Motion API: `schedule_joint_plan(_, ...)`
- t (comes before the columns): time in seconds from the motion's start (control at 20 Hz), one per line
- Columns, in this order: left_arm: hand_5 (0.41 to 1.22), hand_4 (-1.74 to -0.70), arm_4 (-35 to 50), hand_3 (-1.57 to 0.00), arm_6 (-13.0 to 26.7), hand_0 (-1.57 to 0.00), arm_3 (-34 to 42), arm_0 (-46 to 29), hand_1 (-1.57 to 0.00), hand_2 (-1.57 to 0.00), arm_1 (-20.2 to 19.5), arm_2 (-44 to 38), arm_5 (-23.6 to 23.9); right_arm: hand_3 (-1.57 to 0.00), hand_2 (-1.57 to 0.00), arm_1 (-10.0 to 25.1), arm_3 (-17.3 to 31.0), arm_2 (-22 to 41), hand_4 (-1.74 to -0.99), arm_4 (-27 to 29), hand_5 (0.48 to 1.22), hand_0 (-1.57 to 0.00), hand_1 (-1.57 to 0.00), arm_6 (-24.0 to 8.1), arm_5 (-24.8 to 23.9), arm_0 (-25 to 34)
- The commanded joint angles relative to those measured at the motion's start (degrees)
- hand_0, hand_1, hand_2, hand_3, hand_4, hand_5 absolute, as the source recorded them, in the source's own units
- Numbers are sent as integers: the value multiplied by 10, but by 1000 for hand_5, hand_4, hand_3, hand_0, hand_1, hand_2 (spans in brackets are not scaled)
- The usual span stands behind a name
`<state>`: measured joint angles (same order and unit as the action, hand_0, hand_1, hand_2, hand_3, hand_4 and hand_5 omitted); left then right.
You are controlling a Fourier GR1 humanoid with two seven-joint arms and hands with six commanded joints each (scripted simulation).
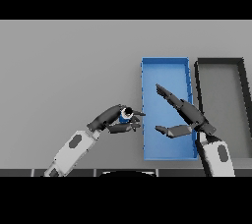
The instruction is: Pick up the blue pipe and place it into the blue bin.
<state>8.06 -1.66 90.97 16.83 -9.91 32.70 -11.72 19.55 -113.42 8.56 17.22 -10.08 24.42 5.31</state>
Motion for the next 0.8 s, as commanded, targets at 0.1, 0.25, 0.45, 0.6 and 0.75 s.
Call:
schedule_joint_plan(0.1, 1221, -1732, -8, -1437, 6, -1571, -4, 3, -1571, -1571, 2, -3, 5, 1, 1, 9, -16, 25, -1297, 28, 522, 1, 1, -40, 17, 44)
schedule_joint_plan(0.25, 1221, -1732, -8, -1436, -4, -1571, -8, 4, -1571, -1571, 0, -4, -4, 1, 1, 7, -17, 51, -1300, 40, 529, 1, 1, -65, 31, 92)
schedule_joint_plan(0.45, 1221, -1731, -3, -1441, -5, -1571, -19, 7, -1571, -1571, 6, -10, -11, 1, 1, -6, 8, 79, -1282, 36, 530, 1, 1, -83, 54, 152)
schedule_joint_plan(0.6, 1221, -1731, -1, -1484, -29, -1571, -27, 7, -1571, -1571, 7, -13, -24, 1, 1, -27, 34, 99, -1251, 35, 535, 1, 1, -87, 71, 181)
schedule_joint_plan(0.75, 1221, -1730, 6, -1511, -17, -1571, -27, 7, -1571, -1571, 6, -13, -35, 1, 1, -61, 65, 116, -1226, 27, 520, 1, 1, -122, 57, 229)
